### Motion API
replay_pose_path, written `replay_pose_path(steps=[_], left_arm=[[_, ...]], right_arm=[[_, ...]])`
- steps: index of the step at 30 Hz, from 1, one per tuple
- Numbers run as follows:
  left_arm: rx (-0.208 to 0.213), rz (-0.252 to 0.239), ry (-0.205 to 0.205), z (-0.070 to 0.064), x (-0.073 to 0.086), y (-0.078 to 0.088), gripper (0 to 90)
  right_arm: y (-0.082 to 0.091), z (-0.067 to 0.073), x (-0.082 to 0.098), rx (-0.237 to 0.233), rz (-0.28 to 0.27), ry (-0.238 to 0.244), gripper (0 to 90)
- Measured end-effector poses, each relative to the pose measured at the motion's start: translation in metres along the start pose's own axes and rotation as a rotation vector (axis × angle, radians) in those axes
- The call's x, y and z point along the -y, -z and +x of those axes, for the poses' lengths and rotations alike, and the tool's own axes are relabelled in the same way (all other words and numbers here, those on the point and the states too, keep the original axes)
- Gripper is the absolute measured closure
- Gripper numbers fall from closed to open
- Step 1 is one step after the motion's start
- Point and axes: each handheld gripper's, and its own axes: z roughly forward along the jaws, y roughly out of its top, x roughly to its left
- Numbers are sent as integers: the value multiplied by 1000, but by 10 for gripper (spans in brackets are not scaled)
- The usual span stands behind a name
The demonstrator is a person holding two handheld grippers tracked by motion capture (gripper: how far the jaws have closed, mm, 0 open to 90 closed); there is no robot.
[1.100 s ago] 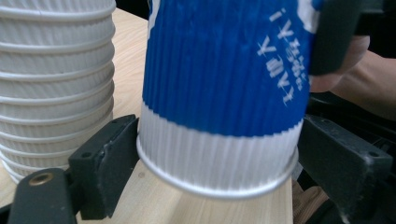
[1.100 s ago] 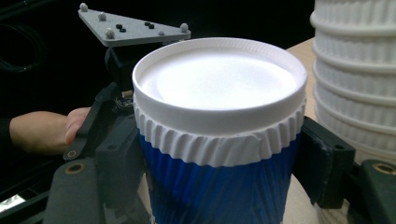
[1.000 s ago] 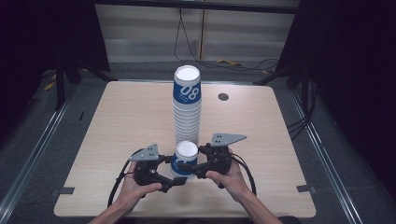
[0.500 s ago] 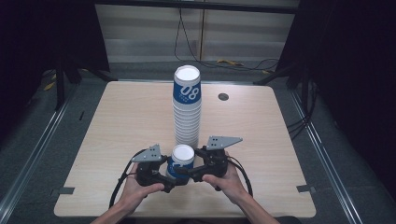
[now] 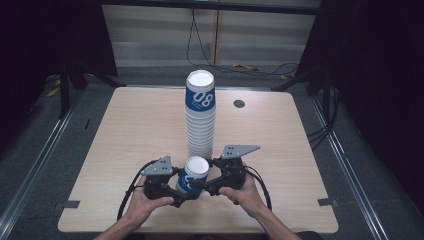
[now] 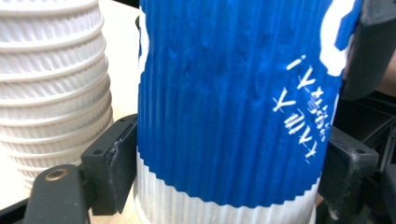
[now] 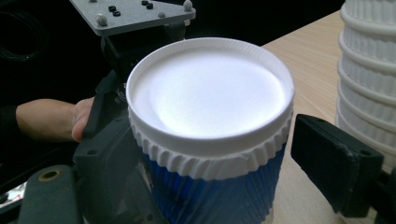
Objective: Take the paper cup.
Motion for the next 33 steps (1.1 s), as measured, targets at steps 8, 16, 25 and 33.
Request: replay_pose_path(steps=[8,16,25,33], left_arm=[[6,32,14,5,3,-1,188],[9,51,42,10,4,7,188],[-50,130,4,13,1,11,194],[-55,164,6,15,3,10,197]], right_arm=[[5,-2,-5,11,1,-2,143],[14,-5,-6,27,-17,-12,145],[24,-4,-4,80,53,49,154],[24,-6,-2,93,117,52,153]])
